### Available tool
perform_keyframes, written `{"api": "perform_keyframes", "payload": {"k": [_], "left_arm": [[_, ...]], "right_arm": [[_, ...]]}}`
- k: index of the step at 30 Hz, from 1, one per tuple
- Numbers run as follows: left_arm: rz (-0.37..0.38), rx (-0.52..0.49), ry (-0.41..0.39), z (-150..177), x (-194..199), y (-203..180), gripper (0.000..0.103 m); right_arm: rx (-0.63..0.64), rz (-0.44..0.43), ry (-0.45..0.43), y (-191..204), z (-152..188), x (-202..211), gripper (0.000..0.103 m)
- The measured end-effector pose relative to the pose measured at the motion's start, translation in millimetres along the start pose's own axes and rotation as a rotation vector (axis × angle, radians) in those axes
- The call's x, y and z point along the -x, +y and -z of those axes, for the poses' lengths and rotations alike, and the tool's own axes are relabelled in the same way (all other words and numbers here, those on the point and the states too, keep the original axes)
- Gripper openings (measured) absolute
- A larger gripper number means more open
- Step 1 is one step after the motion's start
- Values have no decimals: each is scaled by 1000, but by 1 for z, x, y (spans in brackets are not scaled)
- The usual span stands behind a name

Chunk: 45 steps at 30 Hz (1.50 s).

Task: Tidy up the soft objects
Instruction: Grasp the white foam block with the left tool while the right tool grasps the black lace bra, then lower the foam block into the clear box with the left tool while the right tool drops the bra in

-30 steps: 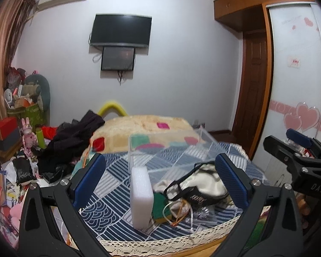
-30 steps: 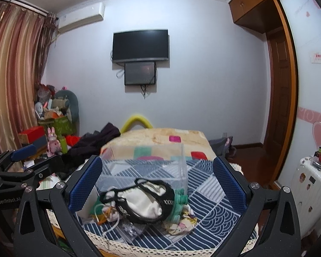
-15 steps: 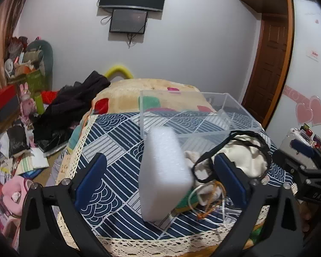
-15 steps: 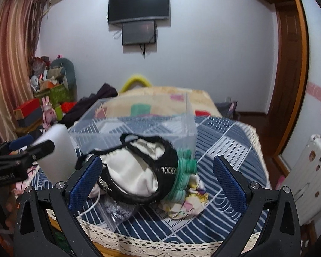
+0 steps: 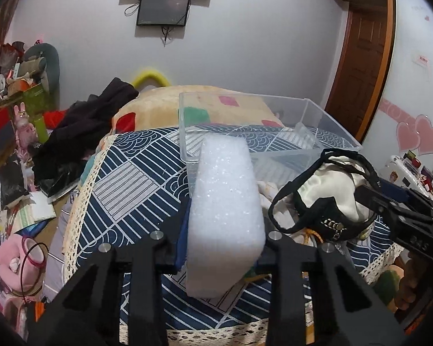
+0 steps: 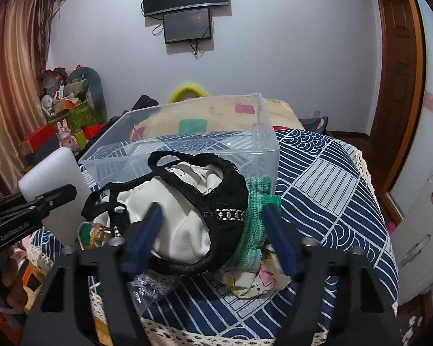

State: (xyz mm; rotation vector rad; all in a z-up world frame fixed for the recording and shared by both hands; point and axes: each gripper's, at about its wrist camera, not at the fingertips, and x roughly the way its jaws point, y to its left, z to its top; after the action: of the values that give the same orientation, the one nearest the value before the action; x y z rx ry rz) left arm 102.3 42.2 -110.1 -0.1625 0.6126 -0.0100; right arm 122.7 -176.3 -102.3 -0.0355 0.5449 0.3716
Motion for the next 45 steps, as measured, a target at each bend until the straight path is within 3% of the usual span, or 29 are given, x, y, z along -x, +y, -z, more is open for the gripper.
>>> {"api": "perform_keyframes", "payload": {"k": [2, 5, 11, 21, 32, 39, 45], "left_arm": [[0, -1, -5, 0, 1, 0, 32], [-2, 4, -16, -1, 5, 2, 31], [-16, 2, -59, -5, 22, 0, 31], [-44, -29, -157, -20, 54, -4, 31], [-6, -49, -276, -60, 75, -11, 31], [-41, -84, -331, -84, 61, -21, 31], [-84, -124, -285, -95, 17, -29, 31]], "right_arm": [[-1, -13, 14, -1, 0, -2, 38], [-2, -1, 5, -3, 1, 0, 27], [15, 3, -60, 3, -7, 16, 17], [49, -1, -191, 11, -34, 47, 15], [59, 9, -330, 10, -68, 61, 15], [43, 20, -364, 10, -84, 47, 15], [37, 19, -336, 7, -86, 25, 15]]}}
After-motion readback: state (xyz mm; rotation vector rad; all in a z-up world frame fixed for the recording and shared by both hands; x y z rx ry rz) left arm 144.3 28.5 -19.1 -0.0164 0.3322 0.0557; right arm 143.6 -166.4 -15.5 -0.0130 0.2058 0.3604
